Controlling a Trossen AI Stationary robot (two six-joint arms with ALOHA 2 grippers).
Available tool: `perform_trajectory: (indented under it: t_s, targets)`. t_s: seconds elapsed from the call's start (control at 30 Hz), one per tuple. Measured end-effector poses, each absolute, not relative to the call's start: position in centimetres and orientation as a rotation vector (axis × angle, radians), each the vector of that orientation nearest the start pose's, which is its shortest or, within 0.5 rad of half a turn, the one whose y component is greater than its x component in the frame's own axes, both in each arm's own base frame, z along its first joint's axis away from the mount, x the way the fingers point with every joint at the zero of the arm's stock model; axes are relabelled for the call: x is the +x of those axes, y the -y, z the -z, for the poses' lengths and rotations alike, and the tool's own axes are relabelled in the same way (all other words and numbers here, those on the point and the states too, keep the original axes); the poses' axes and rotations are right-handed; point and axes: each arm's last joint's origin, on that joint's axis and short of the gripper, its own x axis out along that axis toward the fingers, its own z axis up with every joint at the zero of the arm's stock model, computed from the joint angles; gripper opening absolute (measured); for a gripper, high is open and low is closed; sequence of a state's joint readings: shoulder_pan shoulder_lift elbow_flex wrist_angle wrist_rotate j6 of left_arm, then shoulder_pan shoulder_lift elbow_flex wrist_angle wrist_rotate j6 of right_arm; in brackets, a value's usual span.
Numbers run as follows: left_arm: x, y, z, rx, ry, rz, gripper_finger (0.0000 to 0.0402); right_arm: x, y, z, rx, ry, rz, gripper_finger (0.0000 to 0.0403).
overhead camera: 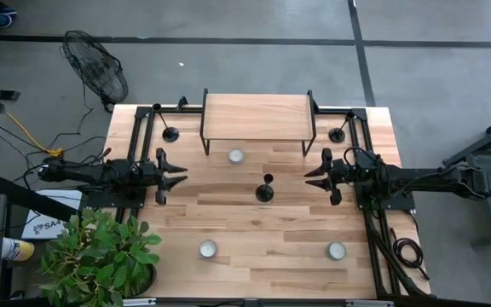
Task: Pick & Place candle stick holders
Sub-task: Put the top left black candle holder on the shelf
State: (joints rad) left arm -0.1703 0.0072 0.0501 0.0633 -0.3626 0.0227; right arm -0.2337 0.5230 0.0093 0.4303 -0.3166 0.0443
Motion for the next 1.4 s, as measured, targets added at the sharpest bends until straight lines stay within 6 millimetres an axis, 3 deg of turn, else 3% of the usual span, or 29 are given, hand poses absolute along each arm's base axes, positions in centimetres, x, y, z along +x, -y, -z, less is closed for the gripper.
perform_trajectory:
  t_s: [0.23,0.5,0.77,0.93,1.1,1.27,1.4]
  targets:
    - [8.8,-0.2,-19.7,-0.147,0.174,-0.426,0.0106,12.8,2.1,-15.9,0.067,-0.082,-0.081,0.0096]
    - [8.5,-0.4,-20.5,-0.458,0.330,-0.482,0.0106,12.8,2.1,-15.9,0.067,-0.083,-0.081,0.0096]
    - [8.3,-0.8,-21.5,-0.576,0.470,-0.601,0.0106,12.8,2.1,-15.9,0.067,-0.083,-0.081,0.0096]
    - [8.5,-0.8,-22.7,-0.515,0.450,-0.627,0.0119,12.8,2.1,-15.9,0.067,-0.082,-0.081,0.0096]
    - [9.4,-0.7,-24.9,-0.469,0.380,-0.698,0.0177,12.8,2.1,-15.9,0.067,-0.082,-0.081,0.0096]
    - [10.7,-0.7,-27.4,-0.253,0.192,-0.858,0.0237,12.8,2.1,-15.9,0.067,-0.082,-0.081,0.0096]
    - [11.7,-0.8,-28.4,-0.112,0.067,-1.072,0.0259,12.8,2.1,-15.9,0.067,-0.082,-0.081,0.0096]
